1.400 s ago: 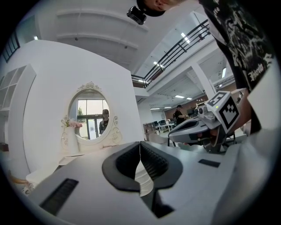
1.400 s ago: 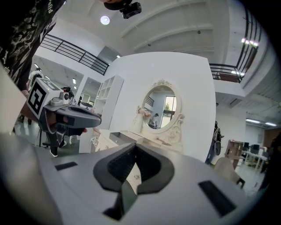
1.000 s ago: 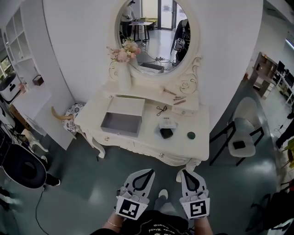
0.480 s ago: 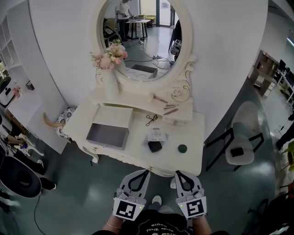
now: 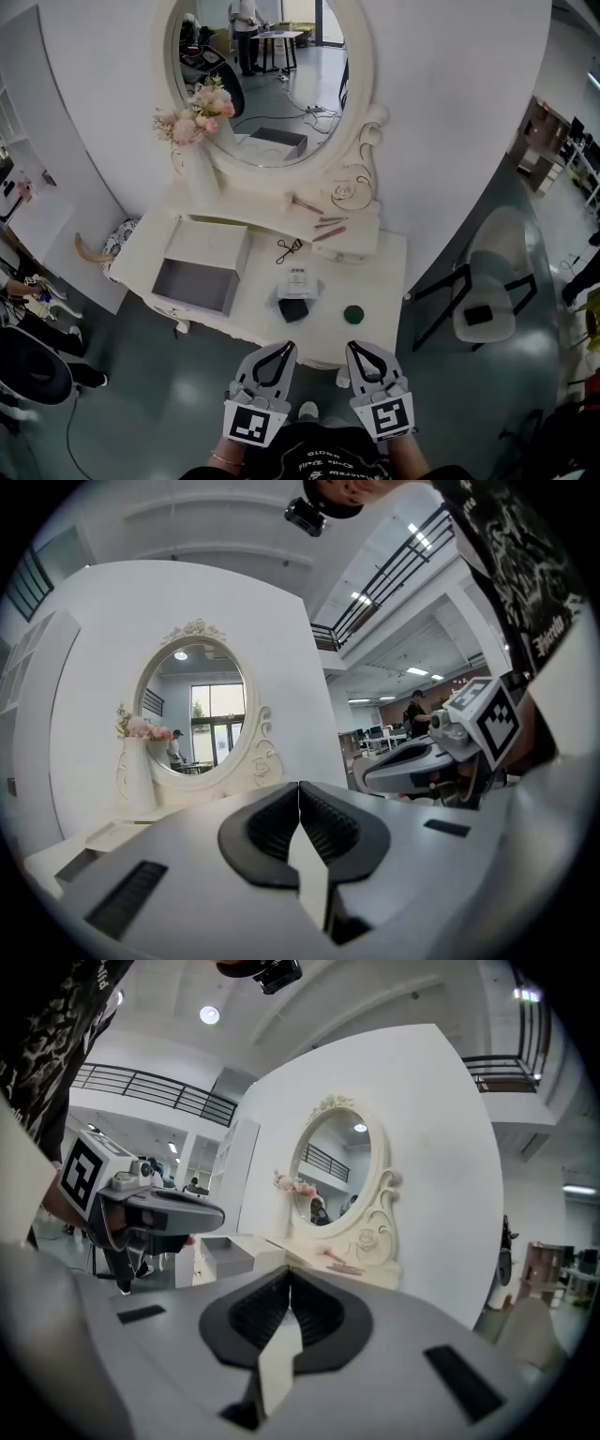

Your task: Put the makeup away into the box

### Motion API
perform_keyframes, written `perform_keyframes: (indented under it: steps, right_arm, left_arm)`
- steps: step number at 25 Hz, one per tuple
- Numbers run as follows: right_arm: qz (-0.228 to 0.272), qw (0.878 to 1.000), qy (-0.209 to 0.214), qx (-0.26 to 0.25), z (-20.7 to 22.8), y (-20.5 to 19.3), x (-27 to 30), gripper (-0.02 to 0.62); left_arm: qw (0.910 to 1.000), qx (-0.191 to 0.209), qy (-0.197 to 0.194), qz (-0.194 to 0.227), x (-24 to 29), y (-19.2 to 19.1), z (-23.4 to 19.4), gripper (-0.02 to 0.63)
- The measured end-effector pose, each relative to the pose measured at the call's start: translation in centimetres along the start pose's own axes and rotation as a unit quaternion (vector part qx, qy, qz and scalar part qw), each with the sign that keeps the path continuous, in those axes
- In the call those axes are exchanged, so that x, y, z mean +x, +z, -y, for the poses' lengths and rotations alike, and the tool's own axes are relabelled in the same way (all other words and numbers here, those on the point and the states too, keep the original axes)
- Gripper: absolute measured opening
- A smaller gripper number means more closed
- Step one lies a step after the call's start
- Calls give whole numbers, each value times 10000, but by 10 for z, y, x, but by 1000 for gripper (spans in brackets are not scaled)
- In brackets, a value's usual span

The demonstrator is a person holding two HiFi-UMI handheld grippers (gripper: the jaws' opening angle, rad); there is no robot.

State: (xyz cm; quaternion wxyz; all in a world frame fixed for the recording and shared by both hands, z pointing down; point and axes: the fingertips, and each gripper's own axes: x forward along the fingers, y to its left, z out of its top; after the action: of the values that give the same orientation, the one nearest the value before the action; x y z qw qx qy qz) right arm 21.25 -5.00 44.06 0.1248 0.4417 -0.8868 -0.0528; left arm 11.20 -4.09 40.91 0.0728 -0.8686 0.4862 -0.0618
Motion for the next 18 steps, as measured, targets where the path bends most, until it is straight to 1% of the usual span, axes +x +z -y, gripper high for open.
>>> perform_keyframes:
  steps: [2,4,8,11,14,15,16,17,18]
  right_arm:
    - [4,10000,-5,21,5,-1,2,9]
    - [-16,10000,-6,19,10,-3,6,11]
    - [28,9999,-63,139,15,-5,11,14]
    - [-89,9998,-97,135,20,-5,17,14]
    - [-185,9996,-136,185,23,-9,24,20]
    - [-216,9994,-119,249,23,-11,27,44]
    - [-265,9991,-92,321,22,-14,31,96]
    - [-322,9987,-79,382,23,-17,34,132]
    - [-363,9984,-96,428,24,-20,37,133]
  left_arm:
    - [9999,-95,-24,-50,4,-4,0,17]
    - [9994,-308,-70,-106,11,-11,-1,15]
    - [9994,-306,-154,-63,22,-11,-5,15]
    - [9989,-422,-185,-77,26,-12,-9,15]
    - [9987,-387,-300,-110,32,-15,-14,15]
    - [9988,-352,-331,-124,33,-16,-17,15]
    - [9988,-323,-349,-139,35,-16,-20,17]
    - [9988,-302,-359,-150,37,-17,-24,15]
    - [9988,-290,-365,-151,39,-16,-28,15]
